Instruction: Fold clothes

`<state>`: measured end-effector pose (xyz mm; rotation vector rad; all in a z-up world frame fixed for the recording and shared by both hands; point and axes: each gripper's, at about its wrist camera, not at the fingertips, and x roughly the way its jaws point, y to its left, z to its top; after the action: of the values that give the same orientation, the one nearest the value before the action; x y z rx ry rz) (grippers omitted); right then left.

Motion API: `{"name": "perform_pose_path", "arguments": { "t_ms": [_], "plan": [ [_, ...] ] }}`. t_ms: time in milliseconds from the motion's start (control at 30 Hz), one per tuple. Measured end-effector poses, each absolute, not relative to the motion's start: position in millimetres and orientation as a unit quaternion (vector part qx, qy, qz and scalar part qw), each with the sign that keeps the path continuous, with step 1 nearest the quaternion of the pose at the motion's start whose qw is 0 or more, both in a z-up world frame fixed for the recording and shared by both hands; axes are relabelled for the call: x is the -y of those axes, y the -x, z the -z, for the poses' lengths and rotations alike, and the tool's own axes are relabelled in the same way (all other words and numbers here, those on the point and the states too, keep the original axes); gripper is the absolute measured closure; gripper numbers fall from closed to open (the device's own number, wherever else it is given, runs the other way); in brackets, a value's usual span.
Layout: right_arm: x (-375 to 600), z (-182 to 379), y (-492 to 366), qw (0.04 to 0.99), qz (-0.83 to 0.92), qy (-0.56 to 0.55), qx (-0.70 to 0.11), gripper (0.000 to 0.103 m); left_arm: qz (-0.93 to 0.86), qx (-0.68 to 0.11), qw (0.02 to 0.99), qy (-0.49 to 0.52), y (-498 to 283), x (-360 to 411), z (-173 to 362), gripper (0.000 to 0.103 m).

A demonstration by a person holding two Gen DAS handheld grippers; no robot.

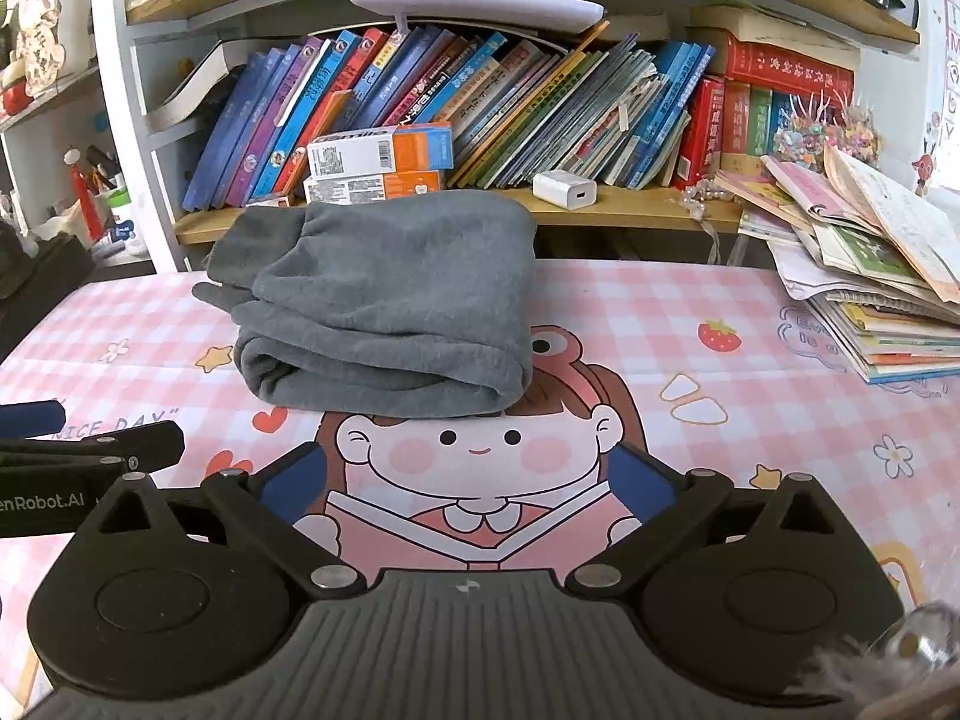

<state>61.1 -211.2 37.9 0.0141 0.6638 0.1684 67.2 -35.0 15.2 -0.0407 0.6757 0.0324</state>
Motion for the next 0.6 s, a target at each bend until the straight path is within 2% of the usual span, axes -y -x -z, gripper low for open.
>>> {"name": "perform_pose_path", "arguments": {
  "t_ms": [600],
  "plan": [
    [211.2, -37.7, -58.1, 0.941, -0.077, -0.005, -0.331, 0.001, -0.018, -0.328, 0.944, 0.015, -61.5, 32.9, -17.8, 0.000]
  ]
}}
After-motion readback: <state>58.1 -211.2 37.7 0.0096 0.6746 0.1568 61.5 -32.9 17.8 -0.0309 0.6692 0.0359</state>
